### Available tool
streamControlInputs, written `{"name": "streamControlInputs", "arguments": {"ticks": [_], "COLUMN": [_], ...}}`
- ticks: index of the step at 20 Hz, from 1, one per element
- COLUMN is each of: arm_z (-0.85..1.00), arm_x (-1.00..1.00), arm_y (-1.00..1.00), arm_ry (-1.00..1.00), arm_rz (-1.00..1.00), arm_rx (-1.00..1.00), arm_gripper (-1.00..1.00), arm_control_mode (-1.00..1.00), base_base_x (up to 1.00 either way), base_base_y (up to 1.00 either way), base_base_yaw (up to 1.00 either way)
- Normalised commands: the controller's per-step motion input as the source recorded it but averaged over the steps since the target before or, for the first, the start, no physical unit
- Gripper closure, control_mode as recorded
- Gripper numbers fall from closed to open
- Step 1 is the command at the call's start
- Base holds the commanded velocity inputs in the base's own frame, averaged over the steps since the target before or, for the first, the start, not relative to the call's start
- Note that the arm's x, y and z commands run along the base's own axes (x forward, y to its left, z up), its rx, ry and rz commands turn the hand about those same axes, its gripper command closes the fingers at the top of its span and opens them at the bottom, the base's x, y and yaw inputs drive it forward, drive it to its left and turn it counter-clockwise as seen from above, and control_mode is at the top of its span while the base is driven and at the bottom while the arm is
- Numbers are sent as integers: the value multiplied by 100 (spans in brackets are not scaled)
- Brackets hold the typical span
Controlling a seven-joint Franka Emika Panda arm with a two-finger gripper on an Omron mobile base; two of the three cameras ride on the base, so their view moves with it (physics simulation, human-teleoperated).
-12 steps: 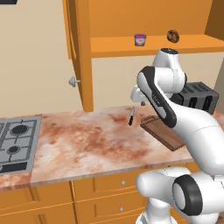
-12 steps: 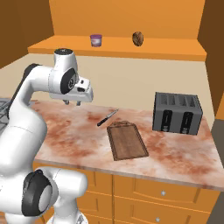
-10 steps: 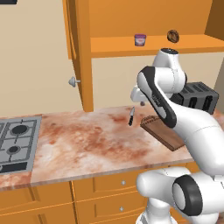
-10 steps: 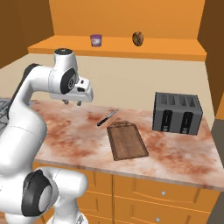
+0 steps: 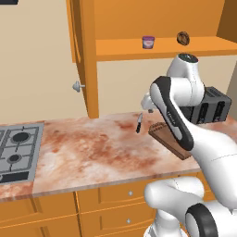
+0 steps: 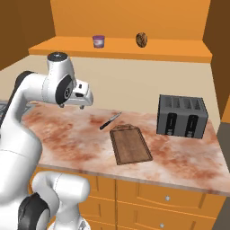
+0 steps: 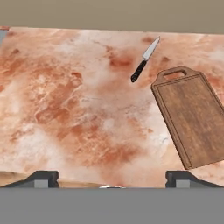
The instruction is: Pick the bread, place it on the cutting board, pick the jam, place it on the counter, and close the cabinet.
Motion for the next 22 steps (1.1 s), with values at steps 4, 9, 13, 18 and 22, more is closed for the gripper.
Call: {"name": "streamControlInputs", "arguments": {"ticks": [4,9,13,18,22], "arm_z": [6,14,17,22,31], "arm_x": [-28,-17,-12,-14,-11], "arm_y": [0,0,0,0,0], "arm_ry": [-20,-20,-15,-16,-12], "arm_rz": [0,0,0,0,-2], "arm_rx": [0,0,0,0,0], "arm_gripper": [-100,-100,-100,-100,-100], "arm_control_mode": [-100,-100,-100,-100,-100], "base_base_x": [0,0,0,0,0], "base_base_y": [0,0,0,0,0], "base_base_yaw": [0,0,0,0,0]}}
